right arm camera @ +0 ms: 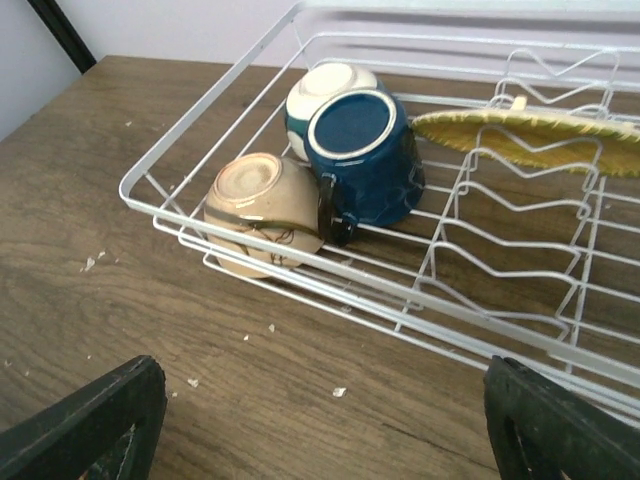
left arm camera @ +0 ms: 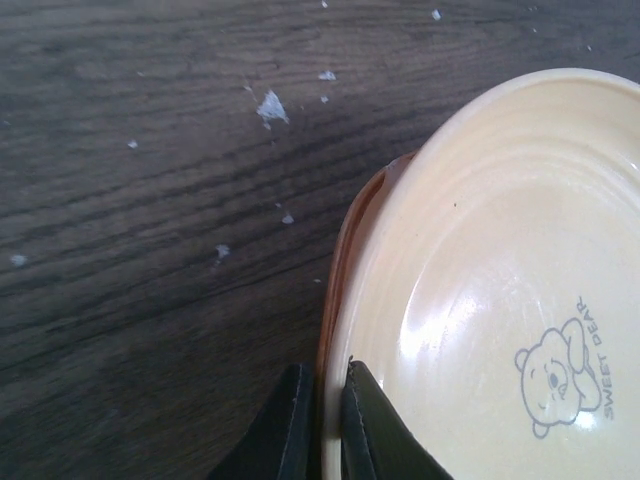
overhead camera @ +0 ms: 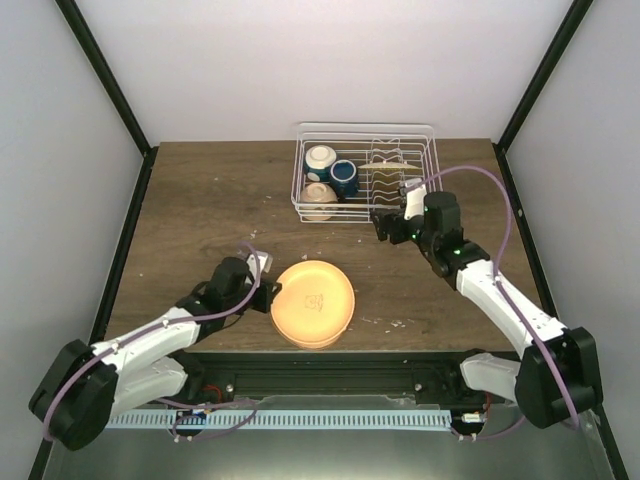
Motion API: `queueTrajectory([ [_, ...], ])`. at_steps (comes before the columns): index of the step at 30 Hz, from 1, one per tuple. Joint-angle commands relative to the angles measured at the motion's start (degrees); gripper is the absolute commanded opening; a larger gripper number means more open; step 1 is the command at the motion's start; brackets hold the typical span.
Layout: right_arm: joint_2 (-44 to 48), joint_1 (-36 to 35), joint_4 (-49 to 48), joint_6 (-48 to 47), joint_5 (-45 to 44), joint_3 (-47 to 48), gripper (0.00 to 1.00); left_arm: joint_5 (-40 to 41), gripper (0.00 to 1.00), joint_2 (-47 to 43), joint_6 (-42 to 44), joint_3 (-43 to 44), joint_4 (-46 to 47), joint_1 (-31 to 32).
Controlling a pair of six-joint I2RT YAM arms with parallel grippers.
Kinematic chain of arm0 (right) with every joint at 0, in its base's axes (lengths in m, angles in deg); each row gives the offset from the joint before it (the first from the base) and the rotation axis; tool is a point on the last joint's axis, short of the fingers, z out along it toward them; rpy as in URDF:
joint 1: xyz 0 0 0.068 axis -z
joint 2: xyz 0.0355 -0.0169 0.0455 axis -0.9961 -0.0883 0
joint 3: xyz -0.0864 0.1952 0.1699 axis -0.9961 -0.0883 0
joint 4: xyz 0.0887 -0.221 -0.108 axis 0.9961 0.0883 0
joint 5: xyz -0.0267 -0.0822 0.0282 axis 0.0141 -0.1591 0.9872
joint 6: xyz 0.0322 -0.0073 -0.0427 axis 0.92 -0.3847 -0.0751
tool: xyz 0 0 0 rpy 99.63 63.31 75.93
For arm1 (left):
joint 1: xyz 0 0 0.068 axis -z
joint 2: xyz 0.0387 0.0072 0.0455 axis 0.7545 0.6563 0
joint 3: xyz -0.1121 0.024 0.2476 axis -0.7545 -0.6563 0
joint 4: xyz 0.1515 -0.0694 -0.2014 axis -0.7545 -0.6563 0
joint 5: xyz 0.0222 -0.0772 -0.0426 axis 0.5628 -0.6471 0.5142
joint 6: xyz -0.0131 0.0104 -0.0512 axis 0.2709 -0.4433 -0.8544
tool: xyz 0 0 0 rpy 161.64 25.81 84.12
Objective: Load the mixed dishes into the dish rack
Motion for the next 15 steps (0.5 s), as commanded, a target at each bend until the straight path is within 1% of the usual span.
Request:
queueTrajectory([
  [1, -1.2, -0.4, -2.8, 0.0, 3.3, -1.0, 0.88, 1.9, 0.09, -3.3, 2.3, 1.8, 0.3, -1.3],
  [4, -2.4, -0.4, -2.2, 0.3, 3.7, -0.4, 0.88, 1.4, 0.09, -2.0, 2.5, 1.4, 0.8, -1.5],
  [10, -3.3, -0.4, -1.8, -0.3, 3.5, -0.2, 0.88, 0.7, 0.09, 1.0, 1.2, -1.0, 5.4, -1.6],
  [15, -4.1, -0.4, -1.8, -0.6, 4.0, 0.0, 0.88, 1.0, 0.09, 3.8, 1.1, -1.8, 7.3, -1.6],
])
